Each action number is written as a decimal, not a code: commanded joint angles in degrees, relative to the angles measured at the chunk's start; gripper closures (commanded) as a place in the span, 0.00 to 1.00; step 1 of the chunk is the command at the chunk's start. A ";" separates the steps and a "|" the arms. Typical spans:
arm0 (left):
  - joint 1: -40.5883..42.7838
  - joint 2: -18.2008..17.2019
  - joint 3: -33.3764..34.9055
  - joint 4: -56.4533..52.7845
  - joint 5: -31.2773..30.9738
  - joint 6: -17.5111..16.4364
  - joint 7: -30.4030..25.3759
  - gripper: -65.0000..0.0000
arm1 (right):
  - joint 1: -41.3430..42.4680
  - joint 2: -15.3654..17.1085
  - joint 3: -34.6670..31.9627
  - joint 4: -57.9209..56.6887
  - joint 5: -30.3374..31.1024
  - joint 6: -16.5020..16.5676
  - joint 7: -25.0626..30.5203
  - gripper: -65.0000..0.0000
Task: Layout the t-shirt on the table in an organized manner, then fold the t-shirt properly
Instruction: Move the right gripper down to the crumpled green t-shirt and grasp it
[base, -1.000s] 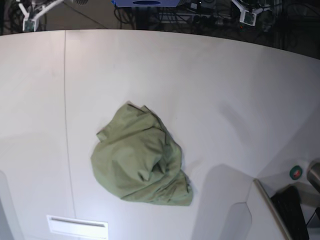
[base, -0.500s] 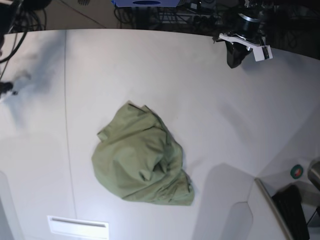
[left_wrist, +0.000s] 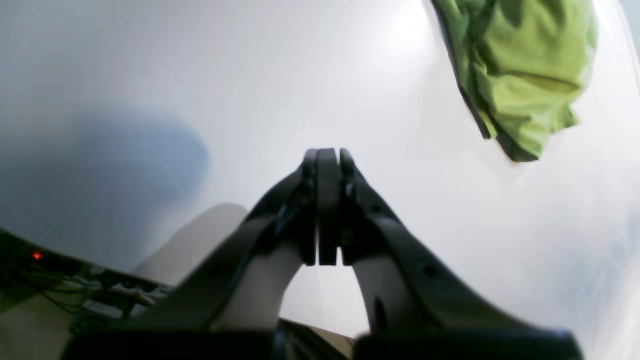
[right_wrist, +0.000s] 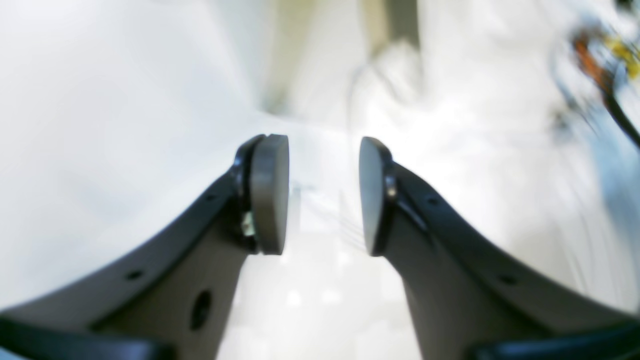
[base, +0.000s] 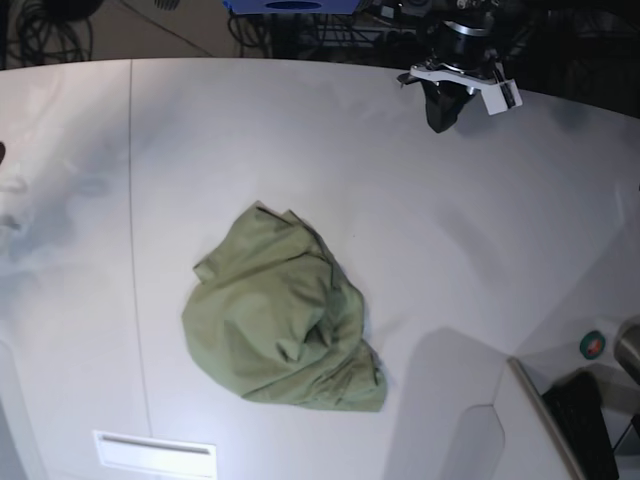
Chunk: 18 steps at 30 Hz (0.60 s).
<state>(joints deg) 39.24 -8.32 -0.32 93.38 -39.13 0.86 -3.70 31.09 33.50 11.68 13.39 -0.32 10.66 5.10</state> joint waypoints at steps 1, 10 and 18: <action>0.27 -0.78 -0.25 0.64 0.06 -0.29 -1.44 1.00 | -1.86 -0.57 -1.88 2.22 0.19 3.63 -1.46 0.81; -3.95 -0.87 -0.17 -3.05 0.06 -0.29 -1.35 1.00 | -21.90 -10.24 8.14 48.02 0.19 24.20 -25.28 1.00; -6.06 -0.78 -0.34 -6.75 0.06 -0.29 -1.61 1.00 | -28.76 -22.29 -1.09 74.22 0.10 29.34 -41.98 1.00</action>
<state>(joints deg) 33.01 -8.93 -0.47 85.89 -39.09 1.13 -3.70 0.25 9.80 10.04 86.28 0.01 40.95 -37.80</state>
